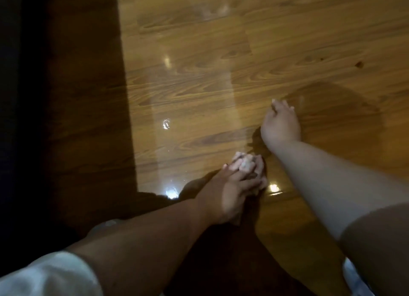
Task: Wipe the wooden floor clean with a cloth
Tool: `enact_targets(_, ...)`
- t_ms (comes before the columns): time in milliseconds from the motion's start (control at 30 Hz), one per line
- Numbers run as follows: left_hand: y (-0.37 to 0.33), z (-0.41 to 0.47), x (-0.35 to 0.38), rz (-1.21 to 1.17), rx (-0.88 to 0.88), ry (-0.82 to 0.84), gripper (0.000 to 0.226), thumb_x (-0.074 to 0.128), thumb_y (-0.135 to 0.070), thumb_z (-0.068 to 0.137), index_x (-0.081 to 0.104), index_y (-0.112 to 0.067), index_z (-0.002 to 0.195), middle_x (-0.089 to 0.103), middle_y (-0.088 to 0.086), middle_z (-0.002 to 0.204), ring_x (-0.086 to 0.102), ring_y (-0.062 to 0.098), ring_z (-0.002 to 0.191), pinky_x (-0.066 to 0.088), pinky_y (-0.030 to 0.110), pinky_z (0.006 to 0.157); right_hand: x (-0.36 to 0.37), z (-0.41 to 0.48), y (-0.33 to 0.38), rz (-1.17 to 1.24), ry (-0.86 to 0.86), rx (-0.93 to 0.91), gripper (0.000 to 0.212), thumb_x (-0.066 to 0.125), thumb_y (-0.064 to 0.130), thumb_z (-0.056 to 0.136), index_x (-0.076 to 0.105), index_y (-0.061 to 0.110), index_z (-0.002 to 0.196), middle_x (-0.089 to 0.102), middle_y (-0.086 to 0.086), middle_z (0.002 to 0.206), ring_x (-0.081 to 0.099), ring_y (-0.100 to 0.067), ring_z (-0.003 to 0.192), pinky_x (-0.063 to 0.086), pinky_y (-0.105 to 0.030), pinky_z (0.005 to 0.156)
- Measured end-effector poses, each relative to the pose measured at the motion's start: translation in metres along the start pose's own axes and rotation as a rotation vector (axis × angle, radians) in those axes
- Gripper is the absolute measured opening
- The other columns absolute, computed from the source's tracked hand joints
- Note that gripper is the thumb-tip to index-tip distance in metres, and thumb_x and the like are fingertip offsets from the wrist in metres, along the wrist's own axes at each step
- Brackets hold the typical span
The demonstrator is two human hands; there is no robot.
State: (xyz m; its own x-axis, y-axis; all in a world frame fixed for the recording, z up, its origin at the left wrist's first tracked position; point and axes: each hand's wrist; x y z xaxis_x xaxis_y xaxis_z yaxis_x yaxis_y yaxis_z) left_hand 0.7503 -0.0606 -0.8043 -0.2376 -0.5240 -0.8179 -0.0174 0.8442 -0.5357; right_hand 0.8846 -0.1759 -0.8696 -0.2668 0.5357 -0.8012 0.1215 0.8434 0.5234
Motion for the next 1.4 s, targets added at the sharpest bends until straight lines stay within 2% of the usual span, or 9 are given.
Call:
enact_targets(67,0.017,-0.015,0.029,0.003,-0.063,0.199,0.042,0.042,-0.011,0.097,0.049,-0.014,0.138,0.034,0.011,0.152,0.033,0.024,0.136,0.023,0.029,0.114,0.009,-0.035,-0.014,-0.050,0.045,-0.068,0.047,0.037,0.024,0.101,0.038,0.017,0.147,0.023,-0.008,0.159,0.015,-0.023,0.147,0.008,-0.028,0.117)
enact_targets(167,0.073,-0.015,0.023,-0.026,-0.351,-0.160,0.043,0.052,-0.012,0.087,0.057,-0.014,0.129,0.044,0.009,0.144,0.040,0.031,0.130,0.029,0.032,0.108,0.038,-0.118,-0.033,-0.224,0.299,-0.351,0.058,0.043,0.035,0.095,0.026,0.036,0.150,0.004,0.000,0.163,-0.002,-0.022,0.149,0.001,-0.041,0.119)
enact_targets(400,0.132,-0.031,0.013,0.183,-0.675,0.300,0.094,0.061,-0.059,0.081,-0.002,-0.044,0.150,-0.015,-0.003,0.160,-0.006,0.032,0.147,0.015,0.046,0.116,0.051,-0.181,-0.070,-0.603,0.594,-0.921,0.064,0.036,0.036,0.098,0.006,0.034,0.154,-0.017,0.006,0.160,-0.021,-0.021,0.146,-0.016,-0.045,0.112)
enact_targets(533,0.122,-0.026,0.021,0.215,-0.695,0.390,0.110,0.069,-0.063,0.073,-0.011,-0.047,0.147,-0.025,-0.003,0.157,-0.011,0.038,0.145,0.017,0.054,0.113,-0.009,-0.111,-0.127,-0.575,0.166,-0.163,0.057,0.033,0.030,0.100,0.012,0.027,0.154,-0.006,-0.004,0.162,-0.006,-0.029,0.148,0.006,-0.047,0.117)
enact_targets(633,0.119,-0.027,0.017,0.286,-0.676,0.444,0.112,0.071,-0.060,0.073,-0.013,-0.048,0.146,-0.025,0.000,0.157,-0.007,0.042,0.144,0.017,0.054,0.113,-0.048,-0.084,-0.146,-0.458,0.169,0.224,0.071,0.048,0.029,0.096,0.008,0.032,0.154,-0.010,-0.010,0.161,-0.003,-0.032,0.148,0.009,-0.044,0.118)
enact_targets(767,0.113,-0.029,0.017,0.254,-0.695,0.463,0.109,0.072,-0.056,0.075,-0.009,-0.047,0.147,-0.025,0.001,0.157,-0.006,0.041,0.145,0.016,0.052,0.114,-0.005,-0.144,-0.116,-0.458,0.197,0.006,0.076,0.055,0.034,0.088,0.016,0.022,0.153,-0.003,-0.017,0.161,-0.001,-0.036,0.147,0.009,-0.050,0.118)
enact_targets(1000,0.107,-0.033,0.023,0.226,-0.714,0.428,0.110,0.074,-0.052,0.074,-0.007,-0.047,0.148,-0.025,-0.001,0.157,-0.007,0.039,0.145,0.018,0.052,0.113,0.043,-0.224,-0.104,-0.513,0.547,-0.884,0.055,0.051,0.027,0.094,0.037,0.027,0.147,0.023,-0.002,0.159,0.014,-0.024,0.147,0.014,-0.050,0.118)
enact_targets(1233,0.114,-0.040,0.022,0.244,-0.689,0.439,0.106,0.072,-0.054,0.075,-0.006,-0.050,0.147,-0.023,-0.004,0.158,-0.004,0.035,0.146,0.020,0.049,0.114,-0.078,-0.090,-0.170,-0.563,0.260,0.294,0.081,0.062,0.026,0.091,0.010,0.035,0.153,-0.018,-0.002,0.160,-0.009,-0.036,0.147,0.013,-0.051,0.118)
enact_targets(1400,0.104,-0.040,0.024,0.345,-0.642,0.168,0.072,0.058,-0.051,0.086,0.023,-0.038,0.148,0.019,0.007,0.157,0.029,0.039,0.136,0.033,0.046,0.106,-0.028,-0.129,-0.126,-0.403,0.201,0.064,0.064,0.041,0.016,0.096,0.014,0.020,0.154,0.005,-0.011,0.161,0.008,-0.036,0.146,0.016,-0.053,0.116)
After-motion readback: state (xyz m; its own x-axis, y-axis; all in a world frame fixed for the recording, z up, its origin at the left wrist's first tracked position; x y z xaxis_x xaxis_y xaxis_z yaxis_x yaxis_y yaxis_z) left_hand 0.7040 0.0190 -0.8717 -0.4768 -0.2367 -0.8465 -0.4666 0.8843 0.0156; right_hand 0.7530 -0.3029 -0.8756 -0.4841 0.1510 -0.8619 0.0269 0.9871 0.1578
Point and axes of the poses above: each hand's wrist, its own z-axis towards the middle knuckle, its own x-axis out of the palm, y = z × x
